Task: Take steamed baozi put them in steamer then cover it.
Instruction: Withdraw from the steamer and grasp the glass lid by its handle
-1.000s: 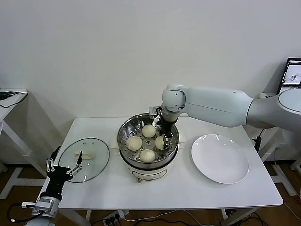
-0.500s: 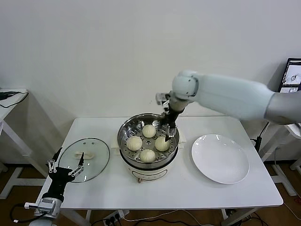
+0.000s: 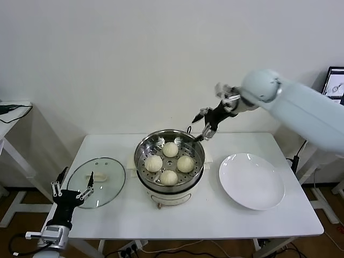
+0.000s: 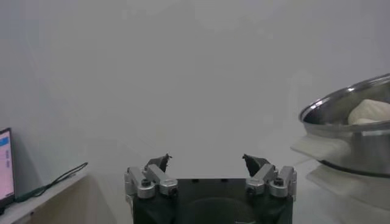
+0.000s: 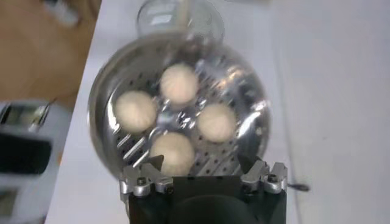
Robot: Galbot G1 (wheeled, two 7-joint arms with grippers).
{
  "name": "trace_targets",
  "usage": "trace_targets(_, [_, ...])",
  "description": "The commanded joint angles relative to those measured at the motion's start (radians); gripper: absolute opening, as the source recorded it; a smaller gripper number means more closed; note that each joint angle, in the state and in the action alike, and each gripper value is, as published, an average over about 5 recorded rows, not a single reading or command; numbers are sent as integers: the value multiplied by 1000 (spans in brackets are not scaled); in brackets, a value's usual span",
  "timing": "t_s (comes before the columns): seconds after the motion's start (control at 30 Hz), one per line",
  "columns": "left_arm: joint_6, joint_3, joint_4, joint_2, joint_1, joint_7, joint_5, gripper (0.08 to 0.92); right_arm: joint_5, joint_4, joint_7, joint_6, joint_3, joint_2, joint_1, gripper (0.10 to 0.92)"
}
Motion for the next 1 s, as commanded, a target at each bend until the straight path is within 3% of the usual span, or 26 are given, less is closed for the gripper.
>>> trace_targets(0.03, [33,-3,-35,-5,-9,-36,-13,823,148,149,441,192,723,-188,-573,823])
trace_targets(0.17, [19,0,-4,-8,-27,-37,3,823,208,260,657,289,939,-182,-844,823])
trace_targets(0.43, [-19,6,20,-18,-35,-40,12,823,155,437,874,369,1301,-17,-1291,823])
trace_targets(0.73, [-26,18,-6,-19,-34,-47,11,823,82,510,956,394,1376,195,-1465,823])
trace_targets(1.0, [-38,7,17,-17,-33,-51,15,823,-51,536,998,549,1383,380,-1612,823])
